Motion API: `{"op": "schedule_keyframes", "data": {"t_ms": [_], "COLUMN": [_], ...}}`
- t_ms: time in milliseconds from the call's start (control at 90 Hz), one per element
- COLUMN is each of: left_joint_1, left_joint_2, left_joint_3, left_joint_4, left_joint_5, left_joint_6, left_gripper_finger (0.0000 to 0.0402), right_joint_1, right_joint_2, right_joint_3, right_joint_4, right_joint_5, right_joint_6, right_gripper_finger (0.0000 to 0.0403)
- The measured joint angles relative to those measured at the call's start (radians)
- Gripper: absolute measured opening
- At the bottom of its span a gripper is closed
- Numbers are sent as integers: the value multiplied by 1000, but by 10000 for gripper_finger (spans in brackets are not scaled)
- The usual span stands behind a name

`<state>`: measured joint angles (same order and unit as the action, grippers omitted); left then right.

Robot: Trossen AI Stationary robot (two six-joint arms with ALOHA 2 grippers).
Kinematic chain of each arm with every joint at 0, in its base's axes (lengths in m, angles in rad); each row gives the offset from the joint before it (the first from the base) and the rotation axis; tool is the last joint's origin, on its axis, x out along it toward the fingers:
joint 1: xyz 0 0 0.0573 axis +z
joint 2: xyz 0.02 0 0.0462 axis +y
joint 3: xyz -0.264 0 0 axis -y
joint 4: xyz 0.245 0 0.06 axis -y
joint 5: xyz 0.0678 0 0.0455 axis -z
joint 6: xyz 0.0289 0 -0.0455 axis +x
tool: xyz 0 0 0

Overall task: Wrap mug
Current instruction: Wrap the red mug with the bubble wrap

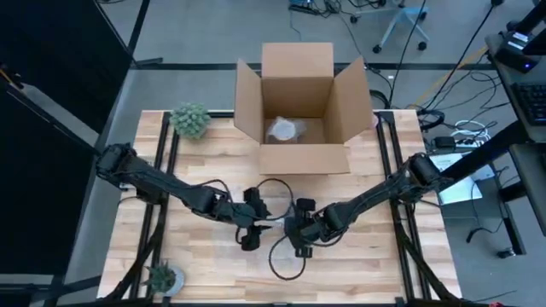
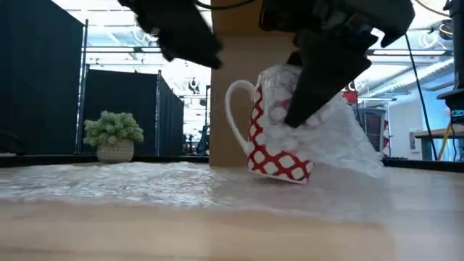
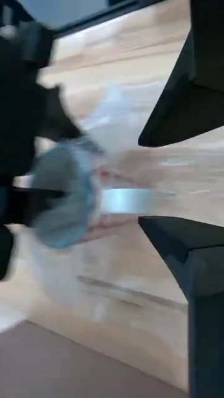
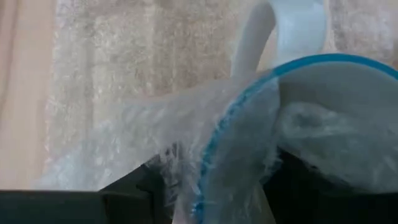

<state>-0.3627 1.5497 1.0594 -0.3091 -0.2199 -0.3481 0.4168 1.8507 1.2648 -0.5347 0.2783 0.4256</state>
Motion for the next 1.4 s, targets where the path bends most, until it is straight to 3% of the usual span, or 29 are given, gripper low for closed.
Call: {"op": "schedule_keyframes", "data": {"t_ms": [211, 300, 433, 556, 822, 1111, 1400], "left_joint_1": [-58, -74, -104, -113, -146, -147, -147], "left_joint_2": [-49, -48, -48, -48, -65, -77, -124], "left_joint_3": [-17, -63, -188, -275, -338, -381, -389], "left_joint_4": [-421, -500, -478, -424, -376, -298, -297], "left_joint_5": [-112, -122, -105, -90, -105, -96, -91], "left_joint_6": [-225, -322, -394, -352, -451, -459, -478], "left_gripper_finger": [180, 180, 180, 180, 180, 181, 243], "right_joint_1": [-2, -3, -5, -6, -10, -24, -24], "right_joint_2": [1, 1, 1, 1, 1, 0, 0], "right_joint_3": [0, 0, 0, 0, 0, 0, 0], "right_joint_4": [36, 48, 68, 76, 85, 109, 109], "right_joint_5": [2, 4, 6, 7, 7, 7, 7], "right_joint_6": [0, 6, 12, 28, 26, 26, 27], "right_gripper_finger": [185, 185, 185, 185, 185, 185, 185]}}
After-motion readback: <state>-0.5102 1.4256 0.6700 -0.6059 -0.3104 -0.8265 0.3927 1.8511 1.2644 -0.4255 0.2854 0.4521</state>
